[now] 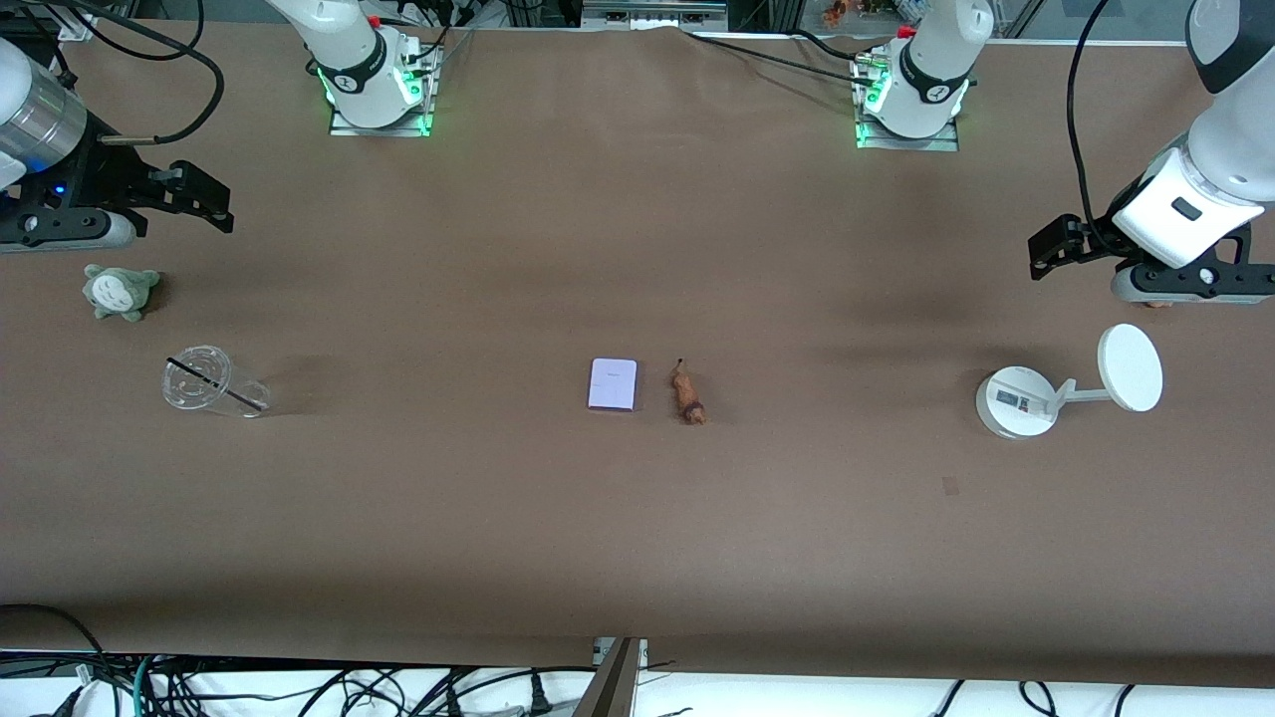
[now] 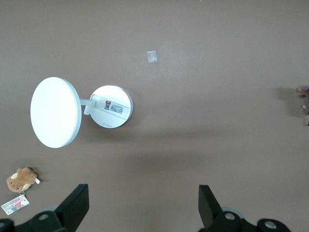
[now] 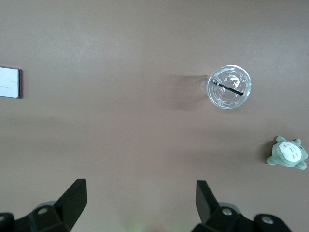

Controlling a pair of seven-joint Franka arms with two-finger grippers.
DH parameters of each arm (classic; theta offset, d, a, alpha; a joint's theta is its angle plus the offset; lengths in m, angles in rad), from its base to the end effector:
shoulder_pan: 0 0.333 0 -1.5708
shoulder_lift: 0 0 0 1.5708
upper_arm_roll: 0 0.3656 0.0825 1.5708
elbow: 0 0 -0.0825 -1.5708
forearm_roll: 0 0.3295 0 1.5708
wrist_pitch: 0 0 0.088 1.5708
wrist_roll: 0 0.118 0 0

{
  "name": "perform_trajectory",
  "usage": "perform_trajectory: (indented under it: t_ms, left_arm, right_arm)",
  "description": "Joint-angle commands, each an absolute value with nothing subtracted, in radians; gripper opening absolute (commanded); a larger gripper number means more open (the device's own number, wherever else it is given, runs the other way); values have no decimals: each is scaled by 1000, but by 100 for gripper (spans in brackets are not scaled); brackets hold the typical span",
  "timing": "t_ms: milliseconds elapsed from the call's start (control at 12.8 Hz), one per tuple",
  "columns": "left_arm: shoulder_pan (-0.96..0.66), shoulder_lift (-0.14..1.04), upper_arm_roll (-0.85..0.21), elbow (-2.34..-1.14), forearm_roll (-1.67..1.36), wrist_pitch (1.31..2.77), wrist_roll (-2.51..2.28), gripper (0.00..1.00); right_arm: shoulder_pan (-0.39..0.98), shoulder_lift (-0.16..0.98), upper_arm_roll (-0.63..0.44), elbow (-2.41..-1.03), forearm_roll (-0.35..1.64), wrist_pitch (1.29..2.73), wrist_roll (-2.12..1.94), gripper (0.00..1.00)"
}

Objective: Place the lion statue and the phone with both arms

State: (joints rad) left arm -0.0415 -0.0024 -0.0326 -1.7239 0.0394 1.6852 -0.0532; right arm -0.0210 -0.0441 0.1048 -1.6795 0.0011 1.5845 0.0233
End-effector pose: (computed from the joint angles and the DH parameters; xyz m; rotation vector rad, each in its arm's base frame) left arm 0.5024 -0.0331 0.6099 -3.0995 0.0405 0.0523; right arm 0.4806 0.0419 0.6405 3.1329 0.0944 -0.0798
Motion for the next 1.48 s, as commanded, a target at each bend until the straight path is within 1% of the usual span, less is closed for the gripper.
perform_trajectory:
  t_ms: [0,312,625,938,1016,1328,1406]
  left_arm:
    - [-49,14,-37,-1689,49,1663,-49,100]
    - [-49,14,-40,-1689,49,1661,-49,100]
    - [-49,14,-57,-1693,34,1617,-49,100]
    - [-55,80,-135,-1700,2,1629,-69,100]
    - [-54,106,-138,-1698,-32,1658,-93,100]
    - [-60,208,-162,-1695,-114,1866,-190,100]
    - [-60,262,-181,-1694,-115,1938,-221,100]
  right_arm:
    - [-15,-40,109,-1661,-5,1543,34,100]
    - [-15,-32,109,-1652,-8,1545,14,100]
    - [-15,-32,107,-1652,-5,1546,15,100]
    - [-17,-21,107,-1652,-2,1545,20,100]
    - [-17,-21,107,-1652,-2,1545,23,100]
    - [-15,-21,107,-1652,-3,1539,29,100]
    - [-15,-21,109,-1652,-3,1540,29,100]
